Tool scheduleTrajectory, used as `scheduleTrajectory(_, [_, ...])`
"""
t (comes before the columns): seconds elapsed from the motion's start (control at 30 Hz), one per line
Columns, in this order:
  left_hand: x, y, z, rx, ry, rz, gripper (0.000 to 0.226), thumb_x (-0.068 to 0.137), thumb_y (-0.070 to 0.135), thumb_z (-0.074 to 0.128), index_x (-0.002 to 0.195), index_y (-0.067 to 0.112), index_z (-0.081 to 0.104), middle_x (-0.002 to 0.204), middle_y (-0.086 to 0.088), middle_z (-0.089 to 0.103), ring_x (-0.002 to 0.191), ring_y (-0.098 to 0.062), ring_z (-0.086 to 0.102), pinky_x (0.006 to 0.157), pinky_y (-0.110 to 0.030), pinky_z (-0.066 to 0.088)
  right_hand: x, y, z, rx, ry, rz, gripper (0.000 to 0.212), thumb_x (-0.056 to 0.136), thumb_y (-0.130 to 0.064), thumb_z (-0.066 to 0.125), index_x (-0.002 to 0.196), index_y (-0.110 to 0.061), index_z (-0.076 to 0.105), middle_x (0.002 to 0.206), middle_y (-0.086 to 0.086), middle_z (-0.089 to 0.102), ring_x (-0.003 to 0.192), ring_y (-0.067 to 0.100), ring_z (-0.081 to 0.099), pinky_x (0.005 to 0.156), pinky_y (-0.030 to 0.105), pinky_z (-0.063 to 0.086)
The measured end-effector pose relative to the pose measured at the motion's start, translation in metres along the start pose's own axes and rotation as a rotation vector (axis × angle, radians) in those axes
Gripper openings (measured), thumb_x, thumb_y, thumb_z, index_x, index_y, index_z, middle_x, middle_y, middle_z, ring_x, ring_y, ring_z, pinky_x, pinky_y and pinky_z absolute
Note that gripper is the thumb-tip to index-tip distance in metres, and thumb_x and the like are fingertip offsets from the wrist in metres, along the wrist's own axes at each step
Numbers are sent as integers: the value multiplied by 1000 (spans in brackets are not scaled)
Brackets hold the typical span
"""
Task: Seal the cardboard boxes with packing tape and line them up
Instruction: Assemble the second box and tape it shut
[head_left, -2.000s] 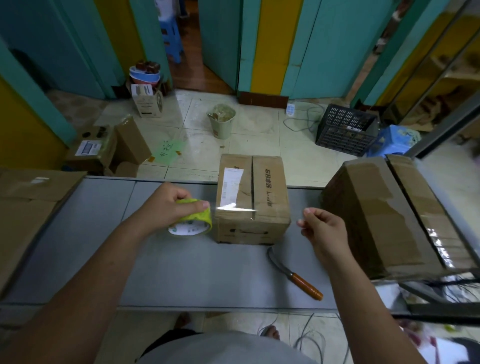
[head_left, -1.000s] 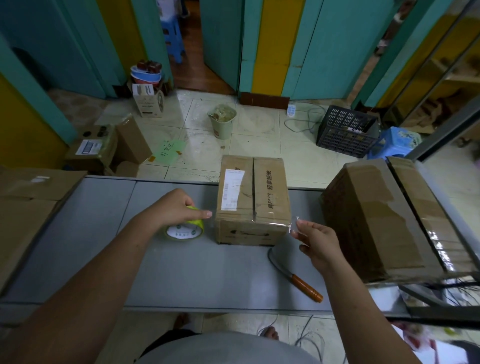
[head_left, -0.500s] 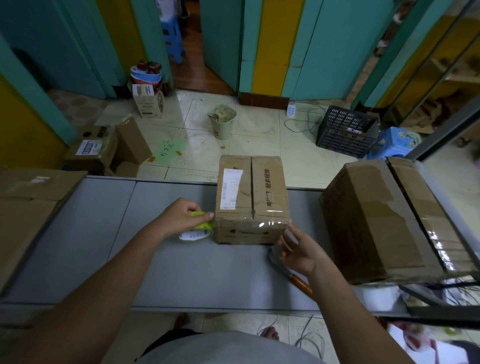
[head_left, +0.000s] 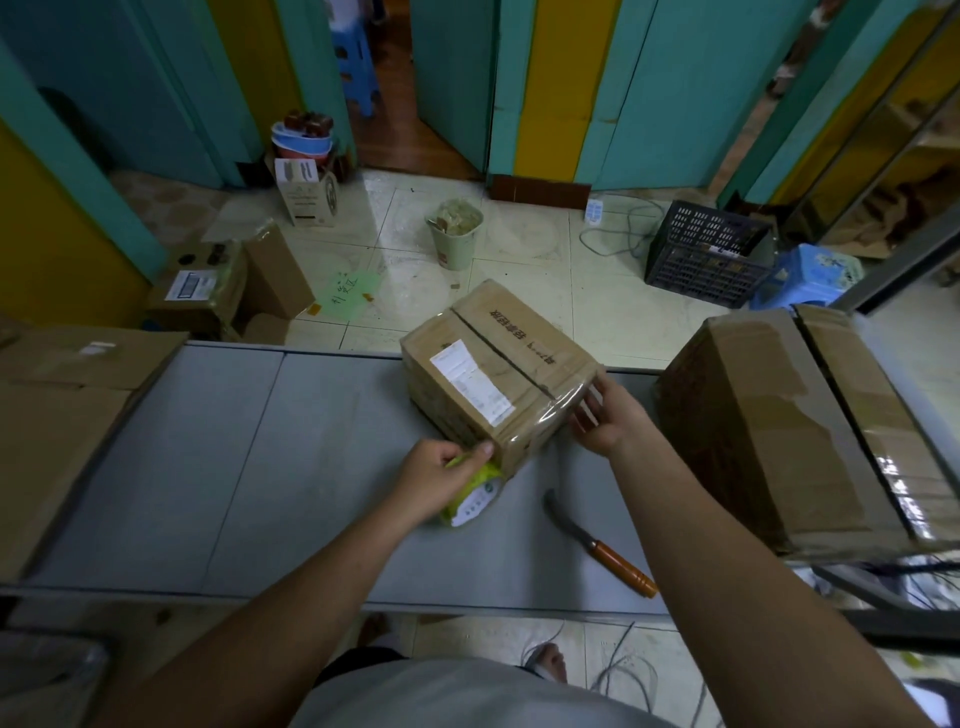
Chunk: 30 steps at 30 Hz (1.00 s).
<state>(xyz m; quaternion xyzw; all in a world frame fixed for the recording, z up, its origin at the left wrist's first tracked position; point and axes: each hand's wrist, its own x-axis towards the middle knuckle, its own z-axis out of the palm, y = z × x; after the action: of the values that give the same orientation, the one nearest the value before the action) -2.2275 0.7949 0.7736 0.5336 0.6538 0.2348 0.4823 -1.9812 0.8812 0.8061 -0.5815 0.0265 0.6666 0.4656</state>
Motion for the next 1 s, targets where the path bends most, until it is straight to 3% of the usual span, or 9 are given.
scheduleTrajectory(0.1, [-8,8,6,-49,39,-10,56,99,52,69,63,15,48,58,-8,39,54,-17,44,55,-32,28,-3,1,2,-96,60,-124,39,90,-32,80,124,-15,70,117,6,76,106,28,73,77,40,62])
scheduleTrajectory(0.2, [-13,11,8,-111,22,-31,58,102,48,68,68,2,56,57,-15,50,49,-20,58,51,-29,38,-14,8,0,-197,178,-301,23,101,-35,67,119,-19,65,122,5,69,108,23,68,83,36,57])
scheduleTrajectory(0.3, [-17,14,7,-162,14,-52,56,103,46,65,86,-7,64,70,-27,68,49,-25,69,47,-26,45,-32,22,-3,-661,282,-914,13,103,-33,62,115,-28,63,127,1,61,116,15,56,98,35,49])
scheduleTrajectory(0.4, [-21,15,8,-239,14,-75,42,106,39,64,103,-3,66,75,-23,73,63,-40,71,49,-29,51,-57,45,4,-1095,62,-1372,26,95,-43,68,113,-26,70,121,-6,61,118,12,49,101,34,40])
scheduleTrajectory(0.5, [-27,11,9,-387,-35,-90,30,105,26,67,121,4,56,68,-10,73,57,-32,69,46,-34,54,-70,61,13,-1510,-112,-1272,55,82,-65,68,126,-32,67,130,-13,58,124,10,45,101,36,35])
scheduleTrajectory(0.57, [-30,3,6,-389,-26,-52,37,102,26,72,131,16,51,77,-1,78,63,-26,75,53,-38,60,-69,64,13,-1636,-130,-1192,66,78,-65,76,133,-31,64,136,-13,56,127,12,44,106,38,37])
scheduleTrajectory(0.73, [-28,-6,1,-304,7,55,75,98,41,74,150,61,25,91,-5,81,78,-28,80,73,-50,66,-65,63,14,-1642,-84,-1166,66,76,-61,81,131,-30,64,137,-12,58,125,14,49,103,38,43])
scheduleTrajectory(0.9, [-25,-8,11,-333,82,96,84,94,43,77,150,68,19,93,-4,82,83,-22,80,83,-55,64,-64,66,11,-1613,-67,-1164,65,74,-62,81,128,-30,65,139,-14,59,127,14,50,101,35,42])
scheduleTrajectory(1.0, [-24,-14,13,-347,88,163,92,96,40,77,154,71,13,89,3,80,78,-16,79,73,-40,65,-61,69,9,-1581,-80,-1177,66,73,-61,83,127,-28,66,140,-12,61,128,15,52,103,36,43])
